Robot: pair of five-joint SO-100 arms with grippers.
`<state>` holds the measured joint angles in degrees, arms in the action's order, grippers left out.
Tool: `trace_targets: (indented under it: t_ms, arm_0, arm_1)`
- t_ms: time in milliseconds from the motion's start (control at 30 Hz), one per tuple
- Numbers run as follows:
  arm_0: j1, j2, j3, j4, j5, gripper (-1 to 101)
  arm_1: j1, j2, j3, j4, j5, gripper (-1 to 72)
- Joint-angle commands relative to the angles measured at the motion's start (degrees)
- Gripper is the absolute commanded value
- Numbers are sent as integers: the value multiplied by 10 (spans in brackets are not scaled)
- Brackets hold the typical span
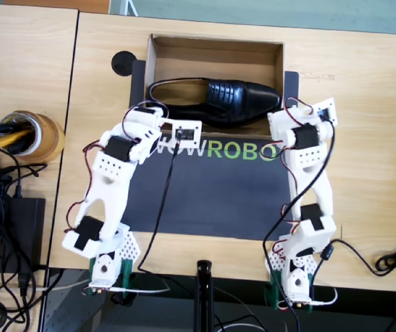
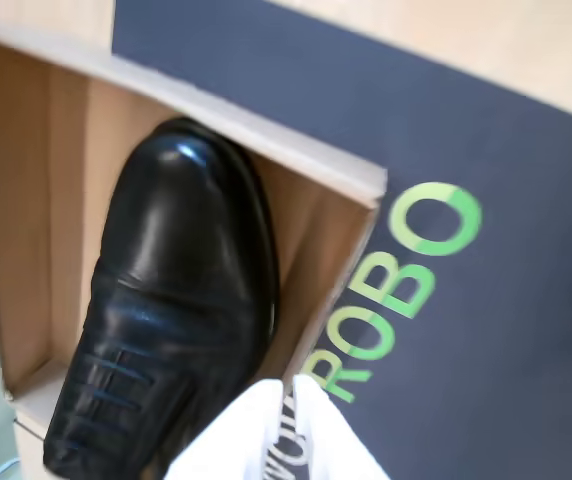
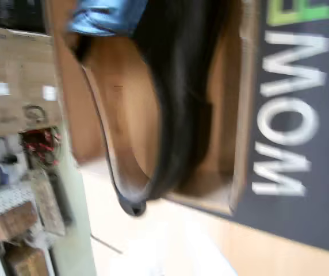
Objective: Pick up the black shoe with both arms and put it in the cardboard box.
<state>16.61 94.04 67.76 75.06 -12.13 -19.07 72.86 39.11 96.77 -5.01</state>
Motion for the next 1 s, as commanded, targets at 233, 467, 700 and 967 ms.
trace_targets:
  t_ms: [233, 467, 700, 967]
  arm_0:
    - [-118, 172, -4, 143, 25, -3]
    - [-182, 310, 49, 178, 55, -3]
    - [-185, 526, 268, 127, 83, -3]
    - [-186, 664, 417, 121, 91, -3]
  arm_1:
    - [65, 254, 105, 12, 15, -2]
    - [122, 406, 134, 12, 24, -2]
    - [184, 580, 224, 4, 20, -2]
    - [227, 790, 409, -56, 11, -2]
